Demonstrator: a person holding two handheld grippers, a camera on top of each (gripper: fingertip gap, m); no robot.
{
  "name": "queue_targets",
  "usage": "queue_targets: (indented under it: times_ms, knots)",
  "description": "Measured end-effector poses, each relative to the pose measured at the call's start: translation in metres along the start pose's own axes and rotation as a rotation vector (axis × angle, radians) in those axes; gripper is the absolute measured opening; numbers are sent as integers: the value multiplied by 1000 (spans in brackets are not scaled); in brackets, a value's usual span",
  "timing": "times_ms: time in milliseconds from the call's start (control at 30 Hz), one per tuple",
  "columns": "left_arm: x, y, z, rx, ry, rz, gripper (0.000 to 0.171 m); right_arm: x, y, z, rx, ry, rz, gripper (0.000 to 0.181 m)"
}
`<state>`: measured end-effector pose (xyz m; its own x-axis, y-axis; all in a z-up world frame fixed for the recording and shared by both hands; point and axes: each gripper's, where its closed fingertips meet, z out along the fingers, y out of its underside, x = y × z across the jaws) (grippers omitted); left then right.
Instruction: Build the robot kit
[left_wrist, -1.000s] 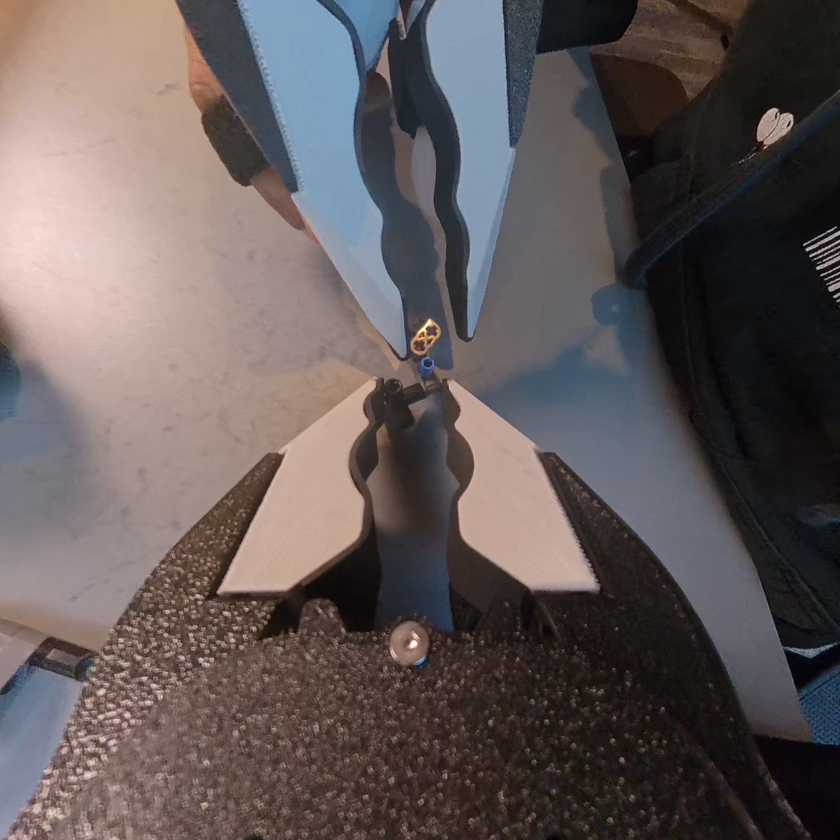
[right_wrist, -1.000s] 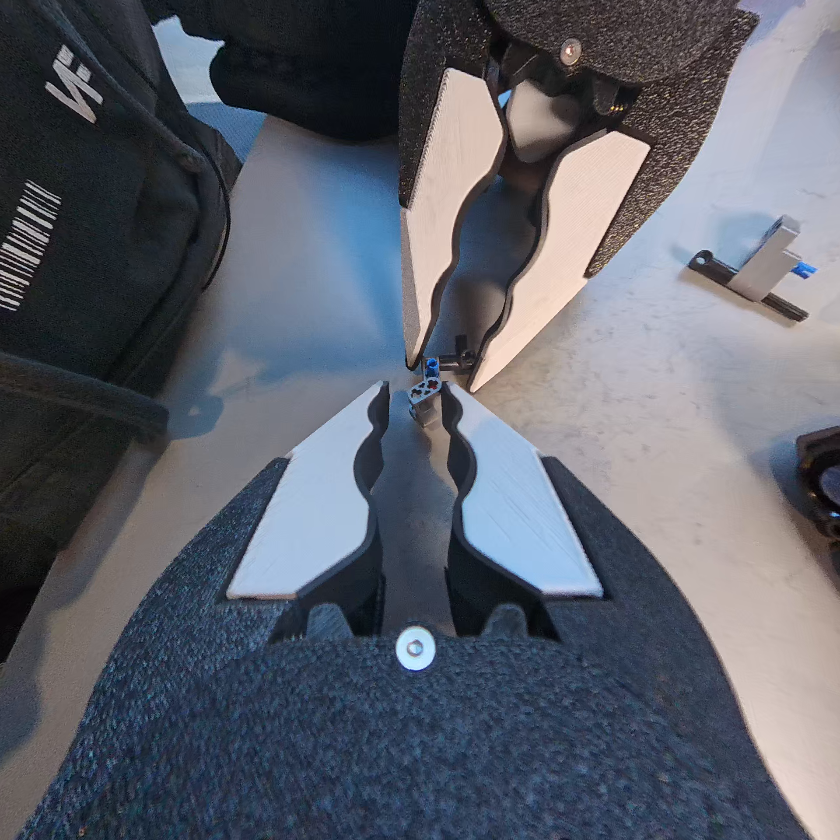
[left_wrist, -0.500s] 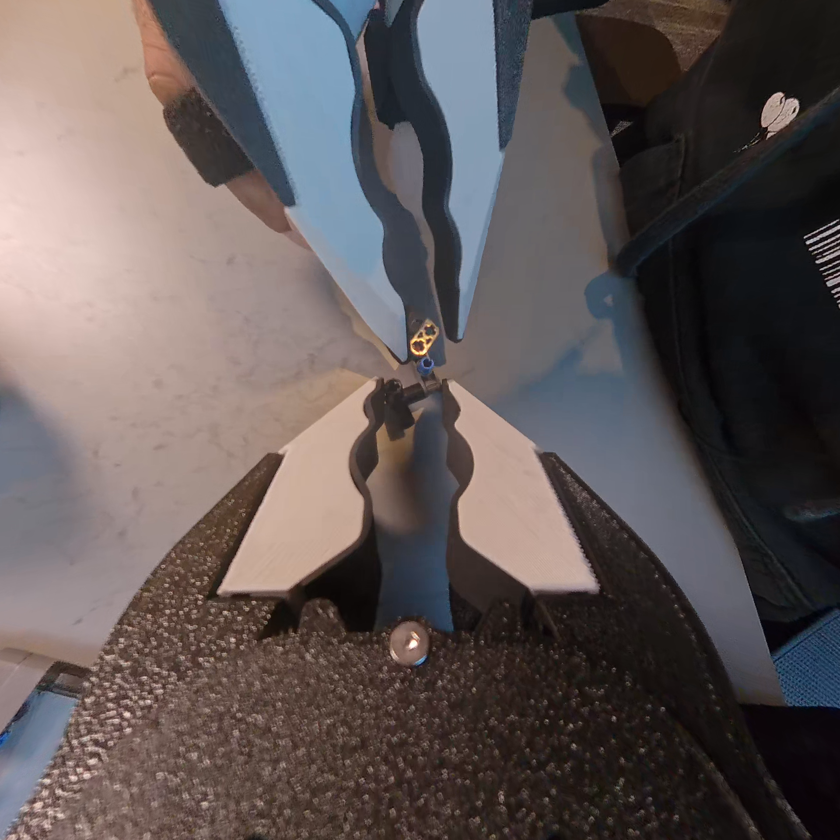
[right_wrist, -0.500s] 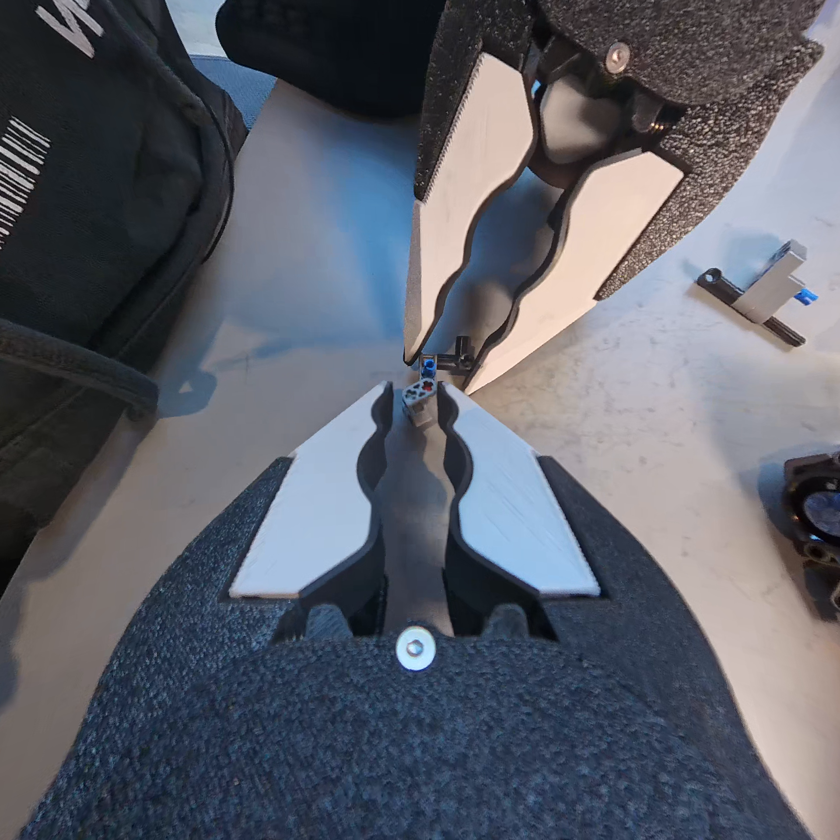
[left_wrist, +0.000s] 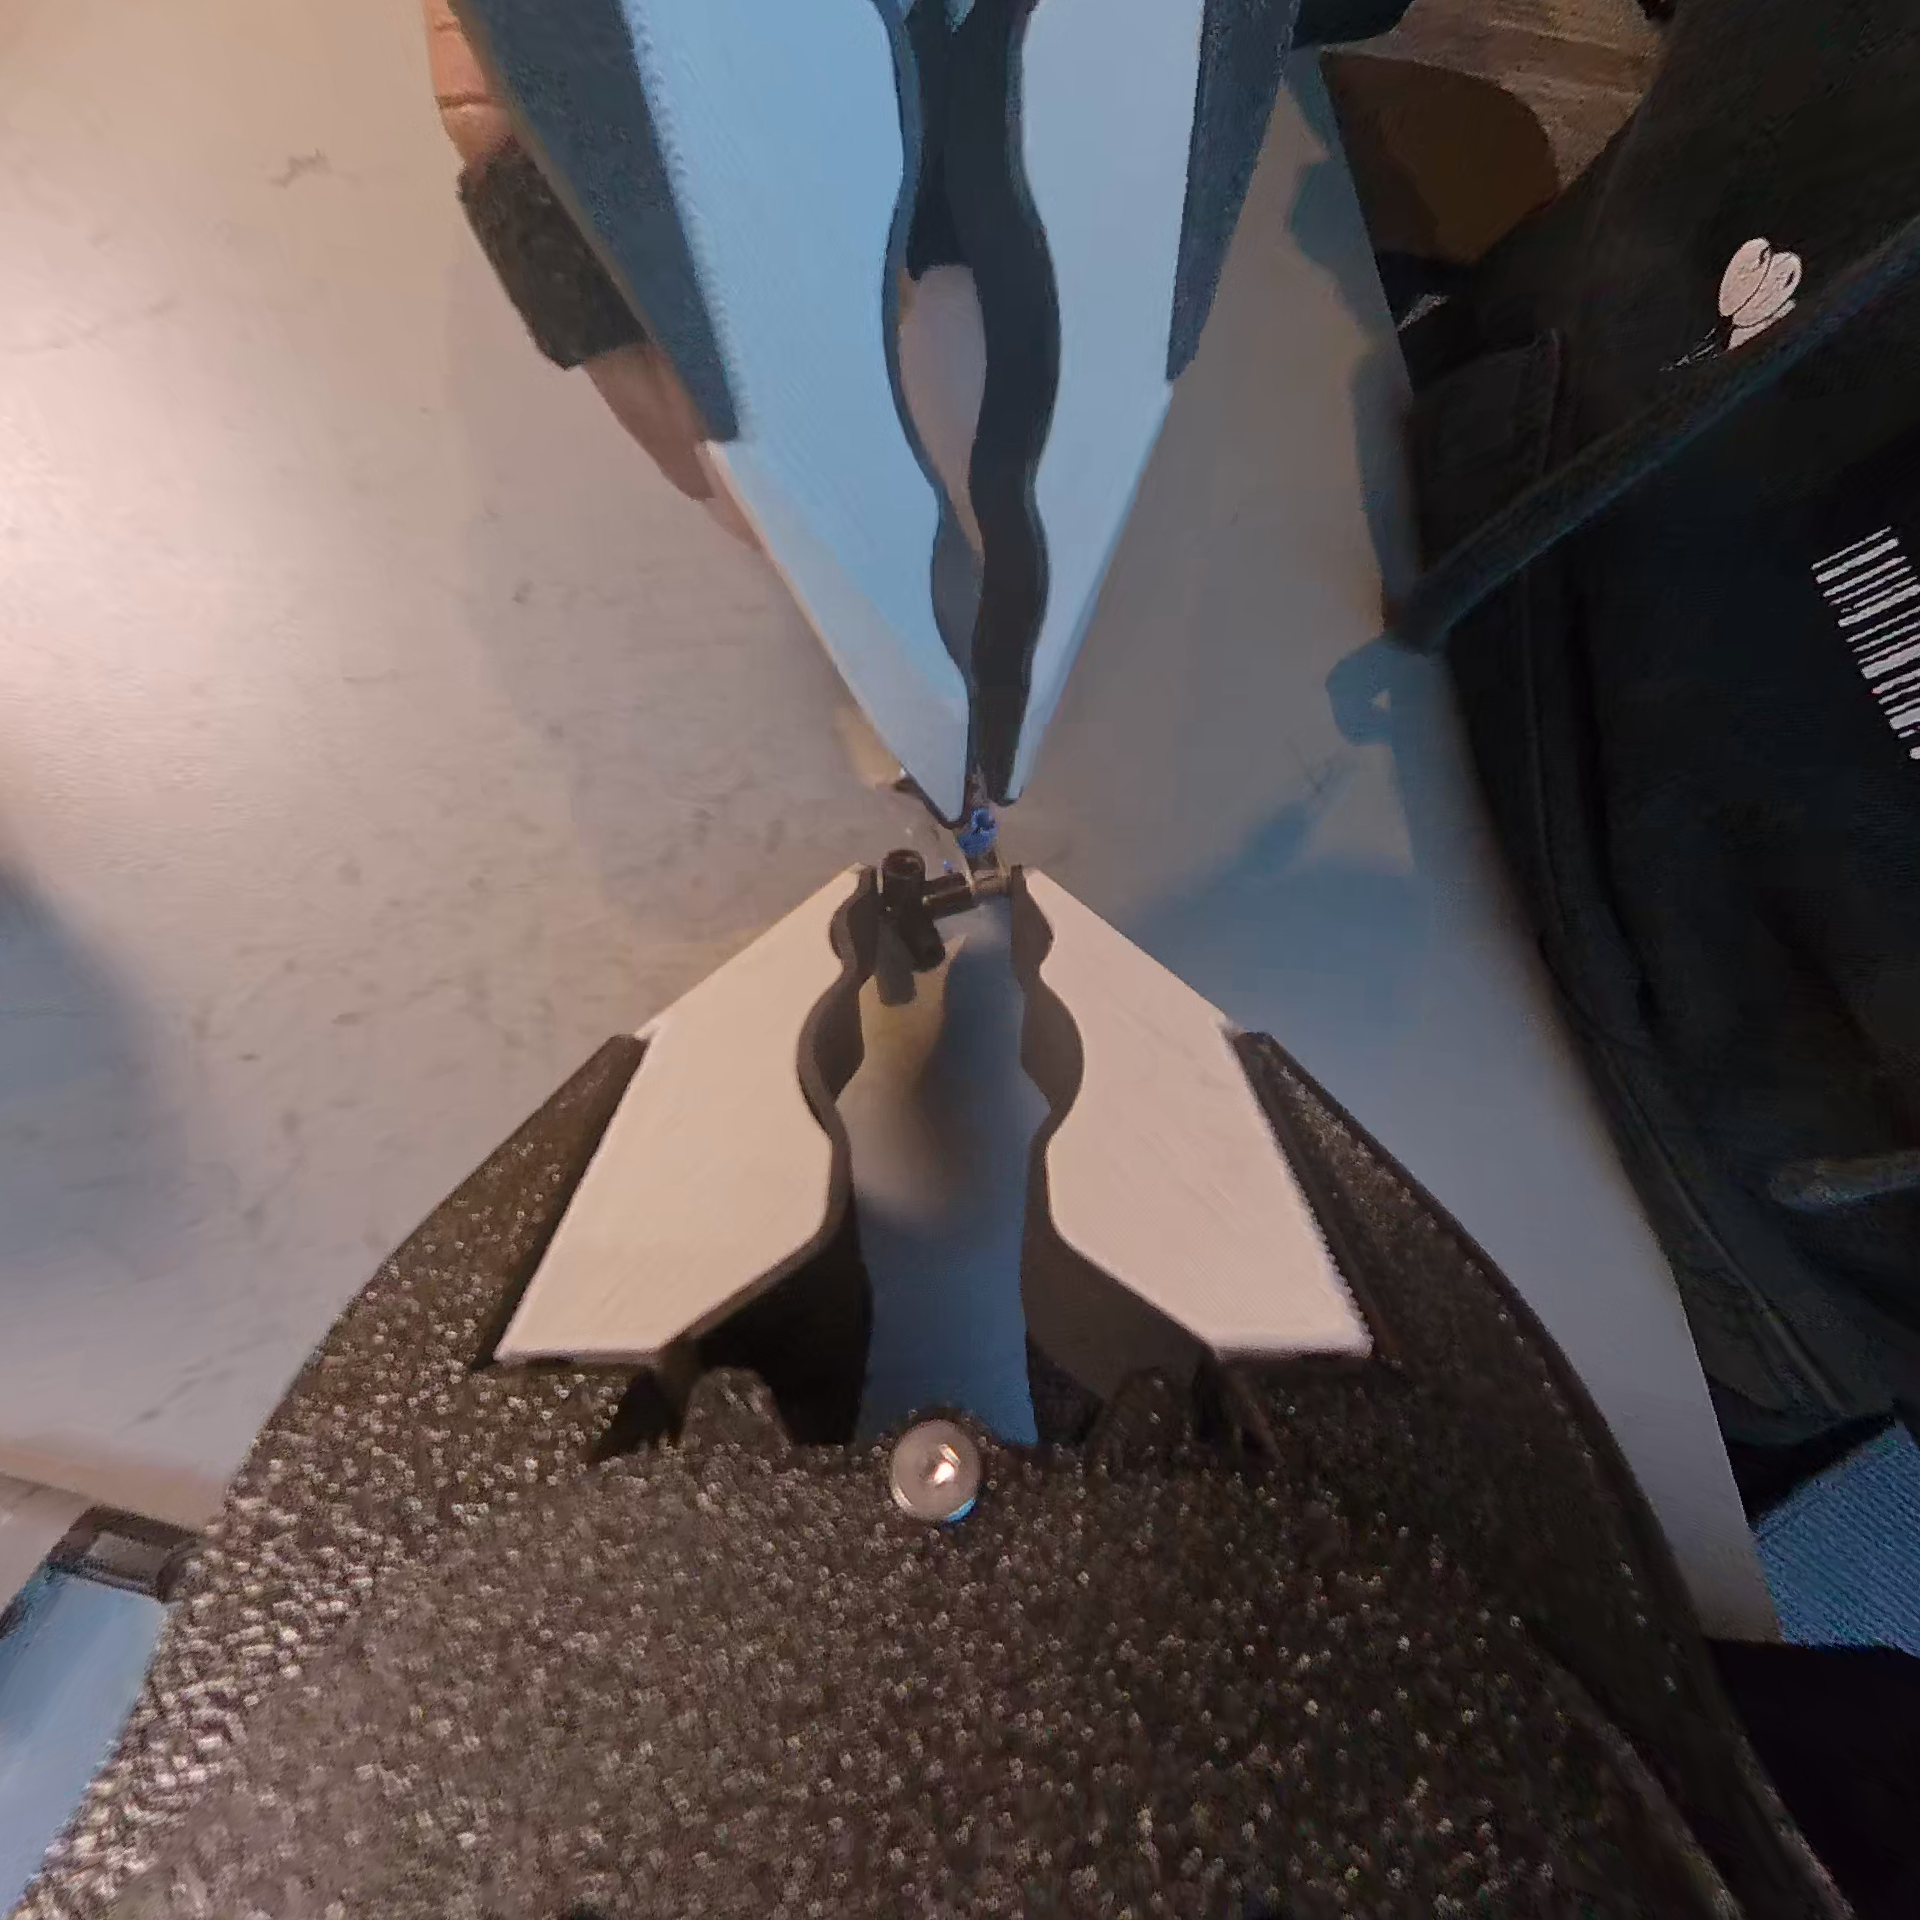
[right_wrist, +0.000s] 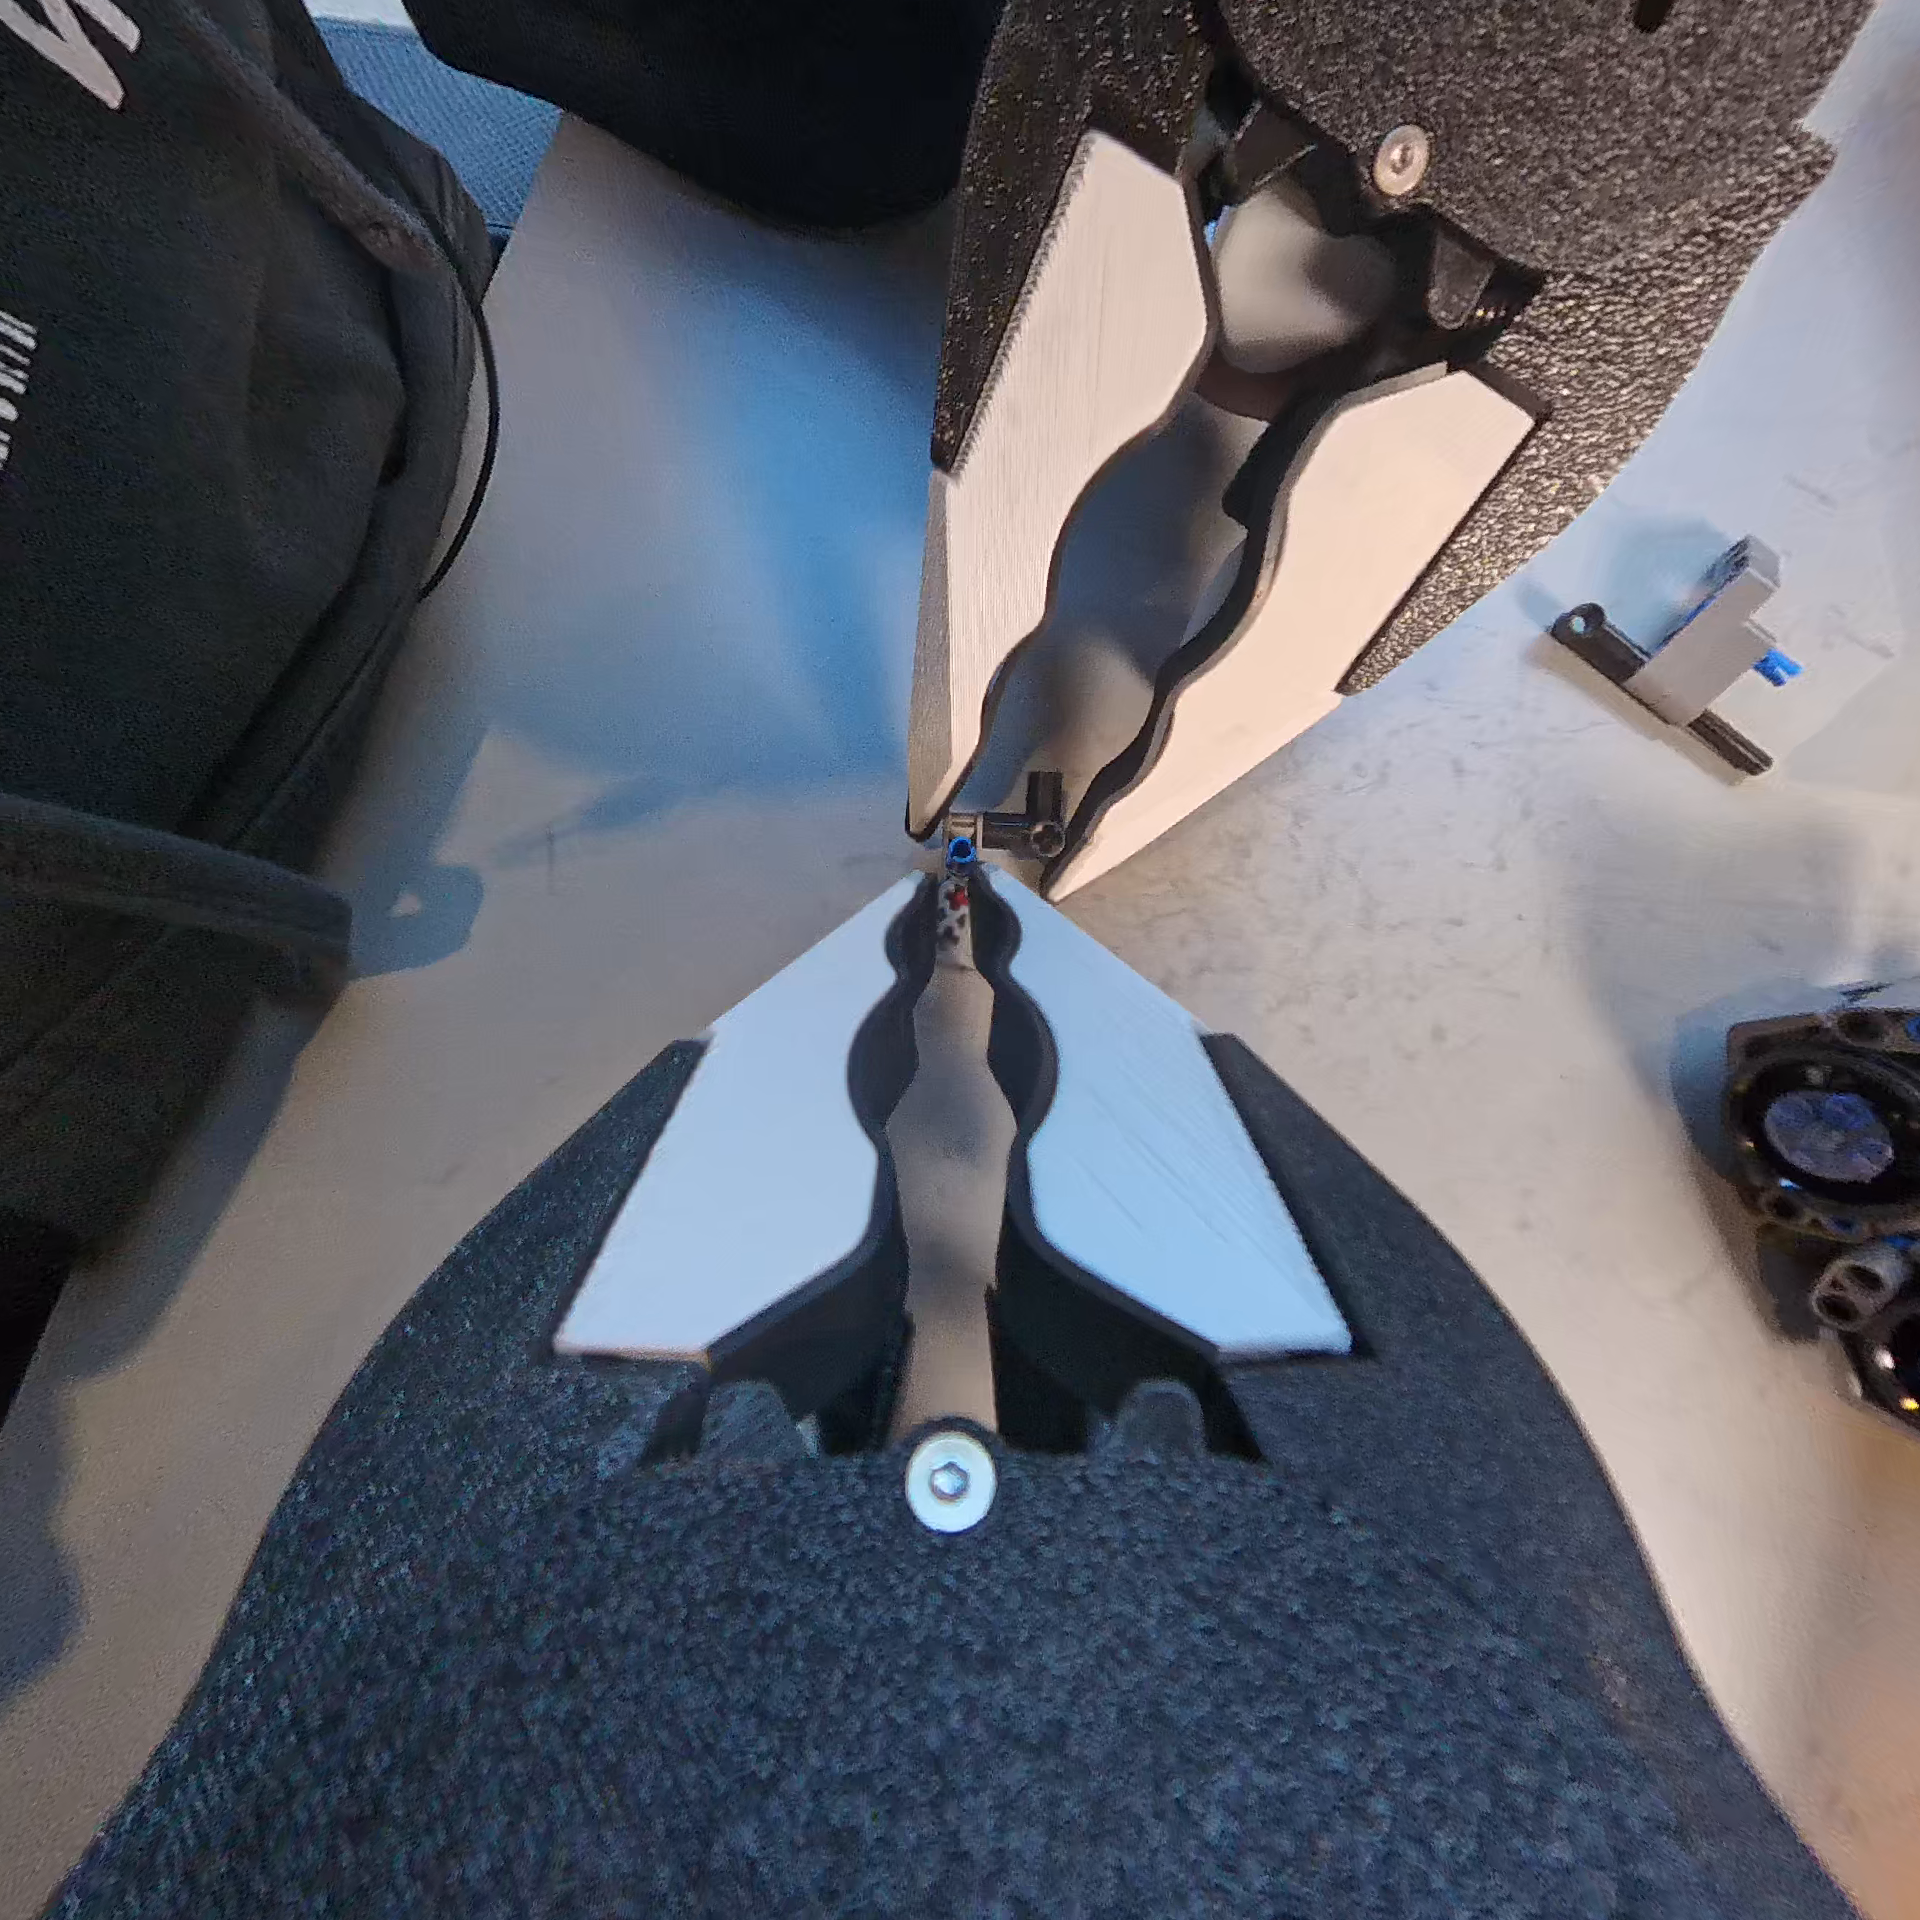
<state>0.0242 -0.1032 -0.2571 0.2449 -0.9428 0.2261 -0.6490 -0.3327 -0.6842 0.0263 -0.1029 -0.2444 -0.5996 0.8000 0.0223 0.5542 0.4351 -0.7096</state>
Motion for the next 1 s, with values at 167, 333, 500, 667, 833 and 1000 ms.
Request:
queue_targets:
  times_ms: [167, 333, 500, 667, 833, 1000]
  knots:
    - [0, 0, 0, 16, -44, -10, 25, 0, 0, 1, -7, 3, 80, 4]
    - [0, -2, 2, 36, -59, -17, 25, 0, 0, 2, 6, -14, 146, 4]
    - [0, -2, 2, 43, -94, 21, 24, -1, -2, -1, 76, -16, 119, 12]
    - [-8, -11, -7, 103, -194, 92, 25, 9, -4, -21, 179, -19, 192, 35]
    - [-30, -35, -33, 201, -452, 202, 25, 27, -9, -34, 340, -90, 492, 41]
    - [-47, -46, -55, 163, -766, 412, 25, 50, -27, -48, 550, -87, 674, 38]
